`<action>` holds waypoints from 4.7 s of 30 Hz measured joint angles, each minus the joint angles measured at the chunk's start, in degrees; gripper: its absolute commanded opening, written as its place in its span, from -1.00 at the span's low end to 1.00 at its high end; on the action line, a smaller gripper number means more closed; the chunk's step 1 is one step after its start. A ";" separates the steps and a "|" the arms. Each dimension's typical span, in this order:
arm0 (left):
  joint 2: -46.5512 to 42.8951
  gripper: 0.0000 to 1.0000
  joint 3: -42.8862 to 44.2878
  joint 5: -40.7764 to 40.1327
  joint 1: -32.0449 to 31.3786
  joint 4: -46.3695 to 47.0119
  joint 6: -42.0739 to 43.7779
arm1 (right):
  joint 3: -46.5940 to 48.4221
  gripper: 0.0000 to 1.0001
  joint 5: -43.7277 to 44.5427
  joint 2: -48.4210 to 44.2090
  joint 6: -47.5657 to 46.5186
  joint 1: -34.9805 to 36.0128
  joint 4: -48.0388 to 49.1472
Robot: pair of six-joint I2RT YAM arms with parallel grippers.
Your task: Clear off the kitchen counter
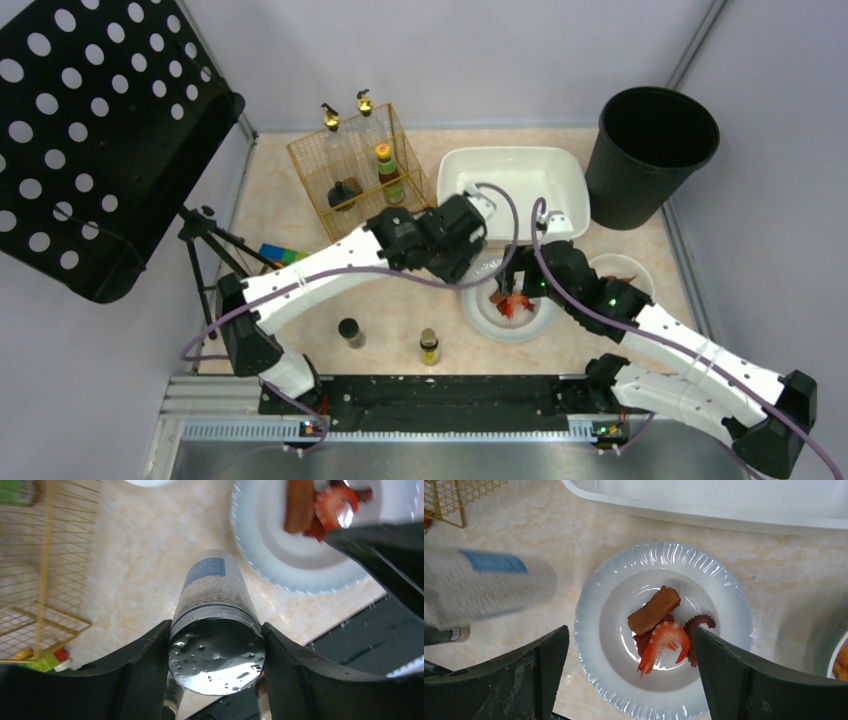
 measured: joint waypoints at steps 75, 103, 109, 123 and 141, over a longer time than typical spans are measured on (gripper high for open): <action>17.84 -0.04 18.91 1.92 42.82 6.12 8.50 | -5.25 0.83 -7.23 -6.78 -1.29 0.00 4.76; 10.73 0.97 15.80 5.22 42.75 8.50 8.37 | -5.55 0.83 -8.17 -6.82 -1.27 0.00 5.44; -1.55 0.95 6.38 7.67 39.71 10.34 8.02 | -5.51 0.83 -8.57 -5.55 -1.66 0.00 6.12; -27.50 0.98 -24.57 3.15 20.04 11.28 0.76 | -3.39 0.76 -17.35 0.79 -5.40 5.44 9.07; -47.63 0.98 -30.99 0.15 19.30 9.25 -8.50 | 8.87 0.75 -13.25 16.50 -11.32 27.39 10.82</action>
